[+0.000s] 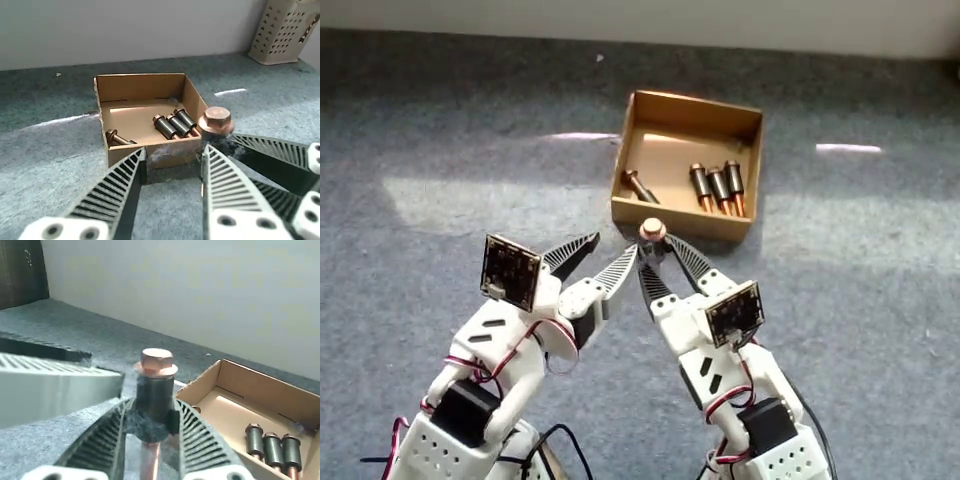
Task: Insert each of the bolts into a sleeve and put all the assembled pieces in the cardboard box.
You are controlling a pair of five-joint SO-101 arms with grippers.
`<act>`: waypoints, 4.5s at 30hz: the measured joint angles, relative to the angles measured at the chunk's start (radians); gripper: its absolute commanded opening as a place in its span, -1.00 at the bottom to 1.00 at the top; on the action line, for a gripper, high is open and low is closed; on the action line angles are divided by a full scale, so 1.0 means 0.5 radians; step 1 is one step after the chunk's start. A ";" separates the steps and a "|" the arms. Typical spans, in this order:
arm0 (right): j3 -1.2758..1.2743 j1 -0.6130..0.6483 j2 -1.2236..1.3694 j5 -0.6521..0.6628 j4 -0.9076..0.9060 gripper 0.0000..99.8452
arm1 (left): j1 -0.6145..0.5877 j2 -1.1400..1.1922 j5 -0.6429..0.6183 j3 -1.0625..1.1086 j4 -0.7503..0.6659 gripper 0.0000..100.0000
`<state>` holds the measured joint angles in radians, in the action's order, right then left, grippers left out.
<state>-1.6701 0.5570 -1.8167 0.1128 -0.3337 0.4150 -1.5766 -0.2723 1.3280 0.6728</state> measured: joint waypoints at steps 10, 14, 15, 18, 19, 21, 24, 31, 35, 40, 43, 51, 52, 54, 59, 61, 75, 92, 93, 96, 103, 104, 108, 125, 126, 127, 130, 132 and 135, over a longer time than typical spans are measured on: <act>0.000 -0.163 0.000 0.000 -0.252 -0.99 | -0.292 0.003 0.000 0.463 -0.697 -0.96; 0.000 -0.236 0.000 0.000 -0.255 -0.99 | -0.350 0.003 0.000 0.605 -0.890 -0.96; 0.000 -0.258 0.000 0.000 -0.255 -0.99 | -0.368 0.003 0.000 0.635 -0.905 -0.96; 0.000 -0.344 0.000 0.000 -0.255 -0.99 | -0.439 0.000 0.000 0.684 -0.924 -0.96; 0.000 -0.368 0.000 0.000 -0.255 -0.99 | -0.460 0.003 0.000 0.687 -0.927 -0.96; 0.000 -0.411 0.000 0.000 -0.255 -0.99 | -0.494 0.006 0.000 0.690 -0.927 -0.96; 0.000 -0.433 0.000 0.000 -0.325 -0.99 | -0.540 0.003 0.000 0.690 -0.847 -0.96; 0.000 -0.522 0.000 0.000 -0.580 -0.99 | -0.549 0.003 0.000 0.694 -0.500 -0.96; 0.077 -0.654 0.000 0.000 -0.914 -0.99 | -0.549 0.003 0.000 0.694 -0.365 -0.96; 0.304 -0.666 -0.003 0.006 -1.157 -0.99 | -0.549 0.003 0.000 0.694 -0.365 -0.96; 0.384 -0.666 -0.003 0.080 -1.163 -0.99 | -0.549 0.003 0.000 0.694 -0.365 -0.96; 0.672 -0.672 0.264 0.123 -1.163 -0.99 | -0.549 0.003 0.000 0.694 -0.365 -0.96; 0.736 -0.672 0.359 0.123 -1.163 -0.99 | -0.549 0.003 0.000 0.694 -0.365 -0.96; 0.890 -0.672 0.580 0.123 -1.163 -0.99 | -0.549 0.003 0.000 0.694 -0.365 -0.96; 1.301 -0.675 1.132 0.123 -1.160 -0.99 | -0.549 0.003 0.000 0.694 -0.365 -0.96; 1.421 -0.675 1.338 0.123 -1.080 -0.99 | -0.549 0.003 0.000 0.694 -0.365 -0.96; 1.599 -0.675 2.522 0.123 -0.129 -0.99 | -0.549 0.003 0.000 0.697 -0.365 -0.96; 1.599 -0.675 3.145 0.123 0.807 -0.99 | -0.549 0.003 0.000 0.697 -0.365 -0.96; 1.599 -0.675 3.176 0.123 0.835 -0.99 | -0.549 0.003 0.000 0.697 -0.365 -0.96; 1.599 -0.675 3.293 0.123 0.927 -0.99 | -0.549 0.003 0.000 0.697 -0.365 -0.96; 1.749 -0.736 3.547 0.123 0.957 -0.87 | -0.549 0.003 0.000 0.697 -0.365 -0.96; 1.786 -0.752 3.560 0.123 0.921 -0.82 | -0.549 0.003 0.000 0.697 -0.365 -0.96; 1.903 -0.783 3.572 0.123 0.709 -0.75 | -0.549 0.003 0.000 0.697 -0.365 -0.96; 1.890 -0.786 3.072 0.123 0.313 -0.98 | -0.549 0.003 0.000 0.697 -0.365 -0.96; 1.841 -0.786 3.007 0.123 0.310 -0.98 | -0.549 0.003 0.000 0.697 -0.365 -0.96; 1.789 -0.786 2.949 0.123 0.310 -0.98 | -0.549 0.003 0.000 0.697 -0.365 -0.96; 1.623 -0.786 2.768 0.123 0.310 -0.98 | -0.549 0.003 0.000 0.697 -0.365 -0.96; 1.510 -0.786 2.648 0.123 0.310 -0.98 | -0.549 0.003 0.000 0.697 -0.365 -0.96; 1.359 -0.786 2.467 0.123 0.310 -0.98 | -0.549 0.003 0.000 0.697 -0.365 -0.96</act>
<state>-0.9904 0.1642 -0.5831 0.1741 -0.1788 0.1404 -1.5750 -0.2723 1.6763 0.4902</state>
